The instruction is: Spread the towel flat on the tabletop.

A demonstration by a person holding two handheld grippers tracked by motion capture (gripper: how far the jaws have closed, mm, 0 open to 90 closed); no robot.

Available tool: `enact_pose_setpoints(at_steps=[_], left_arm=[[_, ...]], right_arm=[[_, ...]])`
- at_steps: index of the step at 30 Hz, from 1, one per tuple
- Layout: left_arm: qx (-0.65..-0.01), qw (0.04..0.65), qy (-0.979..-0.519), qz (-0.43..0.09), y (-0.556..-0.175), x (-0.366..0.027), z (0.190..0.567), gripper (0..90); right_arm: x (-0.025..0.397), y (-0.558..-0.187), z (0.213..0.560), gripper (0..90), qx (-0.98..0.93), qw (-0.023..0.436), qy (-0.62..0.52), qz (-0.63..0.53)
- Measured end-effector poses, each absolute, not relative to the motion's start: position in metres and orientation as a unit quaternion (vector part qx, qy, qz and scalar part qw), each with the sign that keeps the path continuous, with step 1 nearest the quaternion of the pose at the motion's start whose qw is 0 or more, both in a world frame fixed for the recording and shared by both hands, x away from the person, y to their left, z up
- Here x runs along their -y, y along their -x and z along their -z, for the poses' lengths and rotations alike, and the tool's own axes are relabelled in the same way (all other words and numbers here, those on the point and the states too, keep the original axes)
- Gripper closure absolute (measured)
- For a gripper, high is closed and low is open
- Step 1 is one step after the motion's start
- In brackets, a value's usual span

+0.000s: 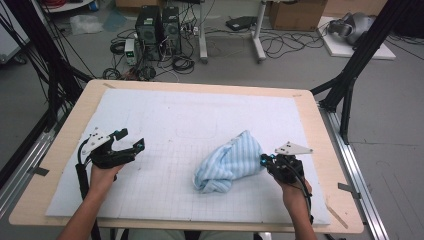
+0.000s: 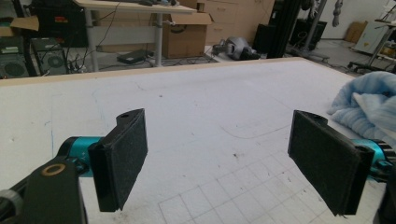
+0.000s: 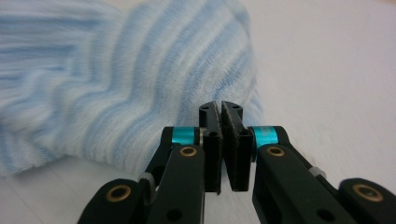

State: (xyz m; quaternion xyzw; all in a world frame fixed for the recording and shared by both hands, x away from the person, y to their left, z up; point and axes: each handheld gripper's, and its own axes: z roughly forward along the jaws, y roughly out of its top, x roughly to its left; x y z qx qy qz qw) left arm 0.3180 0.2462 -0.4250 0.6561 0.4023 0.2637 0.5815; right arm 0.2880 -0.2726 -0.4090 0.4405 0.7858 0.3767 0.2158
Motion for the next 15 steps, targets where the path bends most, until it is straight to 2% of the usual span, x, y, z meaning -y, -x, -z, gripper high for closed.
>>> enact_pose_setpoints(at_steps=[8, 12, 15], left_arm=[[-0.401, 0.583, -0.656, -0.263, -0.318, -0.246, 0.425, 20.2], [-0.401, 0.583, -0.656, -0.262, -0.318, -0.246, 0.425, 20.2], [-0.4, 0.582, -0.658, -0.261, -0.318, -0.245, 0.425, 20.2]], right_arm=[[0.295, -0.272, 0.421, 86.8, -0.786, 0.228, -0.479, -0.317], [0.303, -0.267, 0.422, 85.6, -0.786, 0.218, -0.497, -0.296], [0.307, -0.268, 0.415, 76.9, -0.775, 0.222, -0.498, -0.321]])
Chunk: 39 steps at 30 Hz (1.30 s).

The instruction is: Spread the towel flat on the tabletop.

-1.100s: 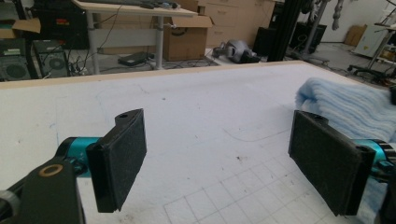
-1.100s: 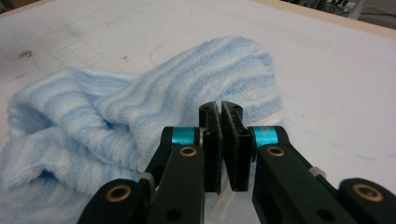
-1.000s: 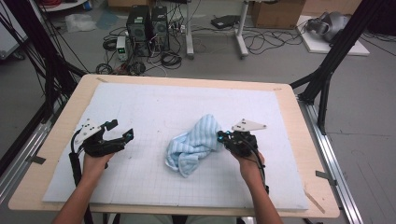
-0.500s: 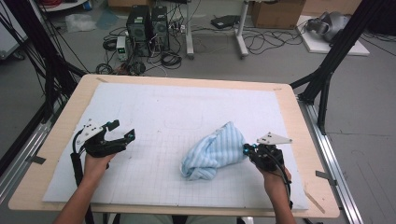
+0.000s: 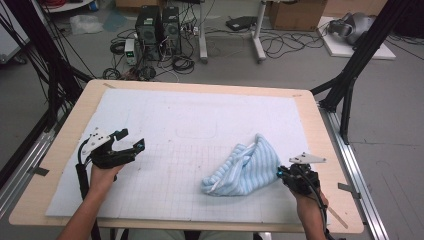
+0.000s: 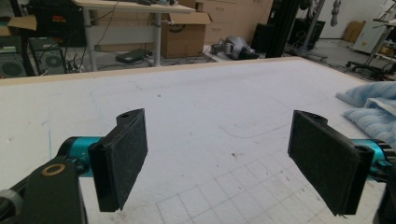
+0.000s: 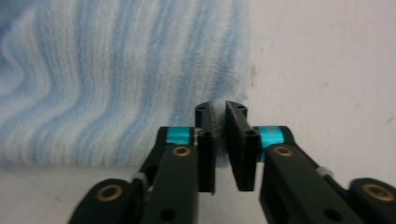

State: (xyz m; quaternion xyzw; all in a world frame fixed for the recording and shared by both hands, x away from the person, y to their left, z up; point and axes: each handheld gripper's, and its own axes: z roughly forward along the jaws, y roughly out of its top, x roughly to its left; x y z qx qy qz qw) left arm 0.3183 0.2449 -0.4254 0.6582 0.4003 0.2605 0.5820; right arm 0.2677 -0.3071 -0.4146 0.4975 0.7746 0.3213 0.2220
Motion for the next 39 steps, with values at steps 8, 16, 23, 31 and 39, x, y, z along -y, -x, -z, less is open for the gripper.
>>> enact_pose_setpoints(at_steps=[8, 16, 23, 31, 39], left_arm=[[-0.399, 0.585, -0.657, -0.258, -0.318, -0.245, 0.425, 20.3], [-0.396, 0.587, -0.66, -0.253, -0.319, -0.245, 0.426, 20.4], [-0.396, 0.587, -0.661, -0.25, -0.319, -0.244, 0.427, 20.5], [-0.397, 0.586, -0.661, -0.249, -0.32, -0.244, 0.427, 20.6], [-0.396, 0.586, -0.662, -0.249, -0.32, -0.245, 0.428, 21.1]], right_arm=[[0.283, -0.293, 0.391, 39.7, -0.739, 0.224, -0.486, -0.409], [0.241, -0.333, 0.38, 40.4, -0.762, 0.216, -0.446, -0.417], [0.213, -0.365, 0.395, 42.5, -0.798, 0.173, -0.452, -0.359], [0.21, -0.381, 0.428, 51.8, -0.822, 0.134, -0.487, -0.264], [0.194, -0.377, 0.422, 80.4, -0.834, 0.107, -0.428, -0.333]])
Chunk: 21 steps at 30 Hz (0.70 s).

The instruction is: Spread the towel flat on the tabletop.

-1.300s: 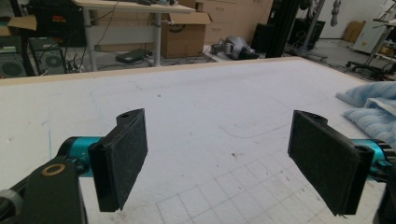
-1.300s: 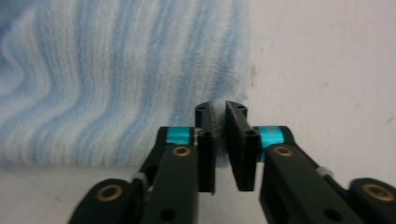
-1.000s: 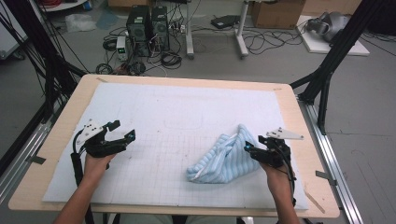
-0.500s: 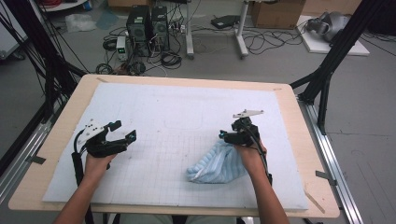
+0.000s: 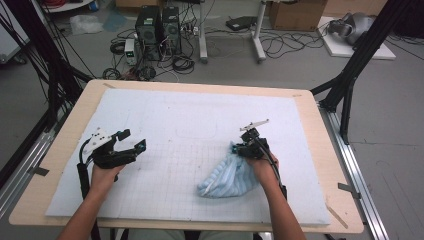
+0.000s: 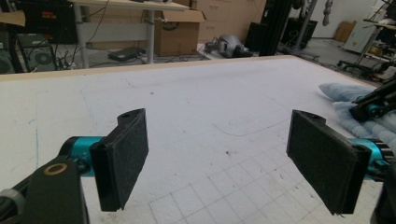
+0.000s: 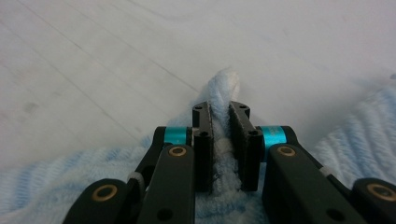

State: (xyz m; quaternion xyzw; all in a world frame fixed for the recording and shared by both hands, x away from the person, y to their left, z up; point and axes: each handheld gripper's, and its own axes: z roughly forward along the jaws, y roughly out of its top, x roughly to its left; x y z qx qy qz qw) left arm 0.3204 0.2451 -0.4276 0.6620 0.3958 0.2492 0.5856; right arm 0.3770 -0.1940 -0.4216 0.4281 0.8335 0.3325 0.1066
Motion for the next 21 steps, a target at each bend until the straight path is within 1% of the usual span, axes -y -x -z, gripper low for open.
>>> enact_pose_setpoints(at_steps=[4, 8, 10, 11, 13, 15, 16, 18, 21], left_arm=[[-0.399, 0.587, -0.659, -0.249, -0.32, -0.246, 0.427, 21.1], [-0.402, 0.589, -0.654, -0.25, -0.32, -0.248, 0.427, 21.2], [-0.403, 0.589, -0.654, -0.251, -0.32, -0.249, 0.427, 21.2], [-0.403, 0.59, -0.654, -0.25, -0.32, -0.249, 0.427, 21.2], [-0.404, 0.589, -0.653, -0.25, -0.32, -0.249, 0.427, 21.2], [-0.404, 0.589, -0.654, -0.25, -0.32, -0.249, 0.427, 21.2], [-0.405, 0.589, -0.654, -0.248, -0.32, -0.249, 0.427, 21.2], [-0.403, 0.588, -0.656, -0.247, -0.32, -0.248, 0.427, 21.8], [-0.402, 0.586, -0.658, -0.248, -0.32, -0.248, 0.427, 22.1]], right_arm=[[0.169, -0.376, 0.413, 80.0, -0.829, 0.098, -0.385, -0.394], [0.136, -0.376, 0.408, 79.7, -0.831, 0.073, -0.348, -0.428], [0.12, -0.375, 0.406, 79.3, -0.827, 0.052, -0.329, -0.452], [0.113, -0.374, 0.406, 78.0, -0.826, 0.04, -0.319, -0.464], [0.102, -0.372, 0.405, 68.2, -0.824, 0.032, -0.307, -0.476], [0.103, -0.371, 0.403, 53.5, -0.816, 0.049, -0.321, -0.478], [0.108, -0.372, 0.401, 49.6, -0.807, 0.057, -0.338, -0.482], [0.123, -0.373, 0.396, 48.3, -0.785, 0.073, -0.364, -0.496], [0.141, -0.372, 0.391, 49.0, -0.792, 0.141, -0.385, -0.452]])
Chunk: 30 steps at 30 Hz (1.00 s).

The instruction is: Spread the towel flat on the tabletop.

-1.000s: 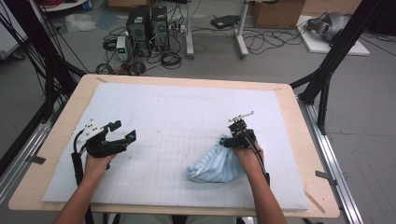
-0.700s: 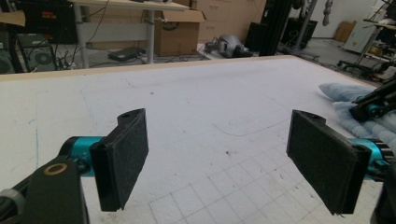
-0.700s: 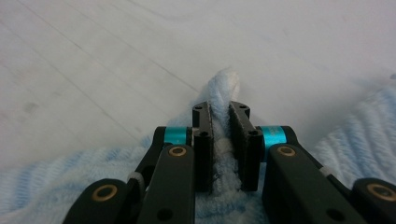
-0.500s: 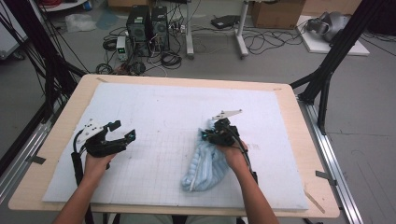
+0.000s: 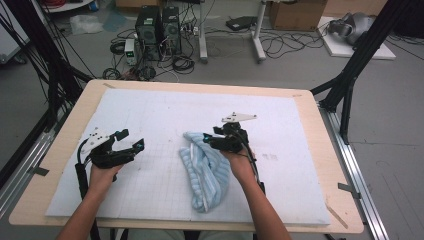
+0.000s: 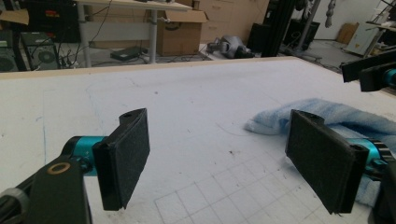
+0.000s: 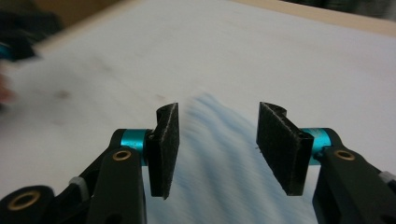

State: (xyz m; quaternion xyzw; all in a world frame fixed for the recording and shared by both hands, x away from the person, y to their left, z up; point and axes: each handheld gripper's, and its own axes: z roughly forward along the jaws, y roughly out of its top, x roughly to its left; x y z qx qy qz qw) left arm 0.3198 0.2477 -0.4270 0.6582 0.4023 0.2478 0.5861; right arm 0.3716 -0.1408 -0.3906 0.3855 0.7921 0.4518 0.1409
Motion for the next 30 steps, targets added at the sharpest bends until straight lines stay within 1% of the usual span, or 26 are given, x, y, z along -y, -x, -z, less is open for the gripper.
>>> enact_pose_setpoints(at_steps=[1, 3, 4, 5, 6, 7, 8, 9, 10, 11, 16, 19, 22, 25, 26, 27, 28, 30], left_arm=[[-0.402, 0.586, -0.658, -0.248, -0.32, -0.247, 0.427, 22.2], [-0.401, 0.587, -0.658, -0.248, -0.32, -0.247, 0.427, 22.2], [-0.401, 0.587, -0.658, -0.247, -0.32, -0.247, 0.427, 22.3], [-0.401, 0.588, -0.658, -0.246, -0.32, -0.247, 0.427, 22.3], [-0.4, 0.586, -0.66, -0.247, -0.32, -0.246, 0.427, 22.4], [-0.399, 0.586, -0.661, -0.246, -0.32, -0.246, 0.427, 22.5], [-0.401, 0.587, -0.659, -0.244, -0.32, -0.245, 0.427, 22.7], [-0.403, 0.587, -0.658, -0.245, -0.32, -0.245, 0.427, 22.7], [-0.403, 0.587, -0.658, -0.244, -0.32, -0.245, 0.427, 22.7], [-0.402, 0.588, -0.658, -0.244, -0.32, -0.244, 0.427, 22.8], [-0.402, 0.586, -0.661, -0.239, -0.32, -0.242, 0.427, 23.6], [-0.4, 0.586, -0.666, -0.232, -0.32, -0.237, 0.426, 26.5], [-0.393, 0.585, -0.674, -0.221, -0.323, -0.229, 0.424, 28.9], [-0.389, 0.59, -0.68, -0.197, -0.328, -0.218, 0.422, 31.3], [-0.385, 0.59, -0.684, -0.191, -0.33, -0.213, 0.422, 31.6], [-0.38, 0.588, -0.69, -0.185, -0.332, -0.208, 0.421, 32.0], [-0.374, 0.587, -0.696, -0.179, -0.333, -0.202, 0.421, 32.9], [-0.364, 0.585, -0.704, -0.17, -0.337, -0.19, 0.419, 33.3]], right_arm=[[0.144, -0.372, 0.394, 49.0, -0.803, 0.149, -0.392, -0.423], [0.149, -0.374, 0.406, 49.1, -0.822, 0.15, -0.402, -0.373], [0.15, -0.374, 0.413, 49.8, -0.829, 0.16, -0.406, -0.349], [0.152, -0.374, 0.42, 51.9, -0.834, 0.169, -0.407, -0.33], [0.155, -0.376, 0.426, 54.9, -0.839, 0.162, -0.416, -0.312], [0.158, -0.377, 0.433, 61.5, -0.84, 0.149, -0.421, -0.308], [0.162, -0.375, 0.435, 72.7, -0.835, 0.145, -0.42, -0.326], [0.165, -0.374, 0.434, 80.5, -0.836, 0.14, -0.415, -0.33], [0.167, -0.372, 0.431, 84.8, -0.838, 0.15, -0.412, -0.325], [0.169, -0.368, 0.428, 85.5, -0.839, 0.167, -0.402, -0.326], [0.19, -0.349, 0.407, 85.7, -0.82, 0.203, -0.404, -0.351], [0.207, -0.338, 0.4, 85.6, -0.809, 0.22, -0.417, -0.352], [0.226, -0.33, 0.4, 85.6, -0.802, 0.24, -0.43, -0.338], [0.24, -0.323, 0.408, 84.9, -0.802, 0.27, -0.446, -0.293], [0.244, -0.321, 0.411, 83.7, -0.8, 0.278, -0.454, -0.277], [0.249, -0.319, 0.414, 80.6, -0.797, 0.286, -0.463, -0.262], [0.254, -0.318, 0.417, 76.2, -0.79, 0.285, -0.477, -0.26], [0.263, -0.315, 0.42, 70.2, -0.773, 0.281, -0.494, -0.28]])
